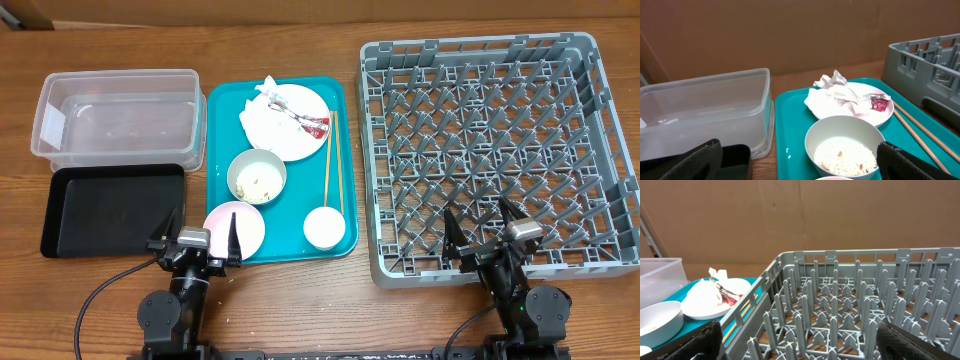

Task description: Sort waste into correct bins and load items into the dishwasher

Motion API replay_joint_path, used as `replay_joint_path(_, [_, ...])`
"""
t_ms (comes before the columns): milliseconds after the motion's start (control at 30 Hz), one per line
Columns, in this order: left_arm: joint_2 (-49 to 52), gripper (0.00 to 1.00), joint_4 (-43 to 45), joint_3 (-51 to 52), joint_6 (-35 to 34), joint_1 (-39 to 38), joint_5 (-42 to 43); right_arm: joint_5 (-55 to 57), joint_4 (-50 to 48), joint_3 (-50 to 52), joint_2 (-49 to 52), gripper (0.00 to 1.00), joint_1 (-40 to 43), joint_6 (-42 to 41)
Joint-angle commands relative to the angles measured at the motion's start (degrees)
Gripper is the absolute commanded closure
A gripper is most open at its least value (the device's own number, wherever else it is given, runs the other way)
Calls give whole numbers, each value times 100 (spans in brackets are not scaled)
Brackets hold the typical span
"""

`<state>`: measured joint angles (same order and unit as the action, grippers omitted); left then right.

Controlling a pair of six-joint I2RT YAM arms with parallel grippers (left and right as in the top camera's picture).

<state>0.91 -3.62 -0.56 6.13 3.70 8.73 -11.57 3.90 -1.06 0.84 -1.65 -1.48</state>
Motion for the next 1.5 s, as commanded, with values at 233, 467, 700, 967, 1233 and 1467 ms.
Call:
replay_joint_path(233, [-61, 0, -2, 31, -57, -42, -35, 39, -44, 61, -68, 0, -37, -20])
replay_joint_path(467, [-61, 0, -2, 31, -57, -42, -33, 35, -50, 61, -68, 0, -37, -20])
replay_joint_path(700, [-61, 0, 0, 28, -59, -42, -33, 35, -87, 59, -68, 0, -37, -20])
replay_joint_path(967, [-61, 0, 170, 28, -57, -42, -35, 275, -404, 59, -68, 0, -37, 2])
replay_joint_path(1233, [-61, 0, 837, 28, -63, -39, -26, 385, -826, 59, -68, 0, -37, 2])
replay_joint_path(1467, [-61, 0, 1106, -15, -442, -39, 4, 382, -1241, 57, -68, 0, -37, 0])
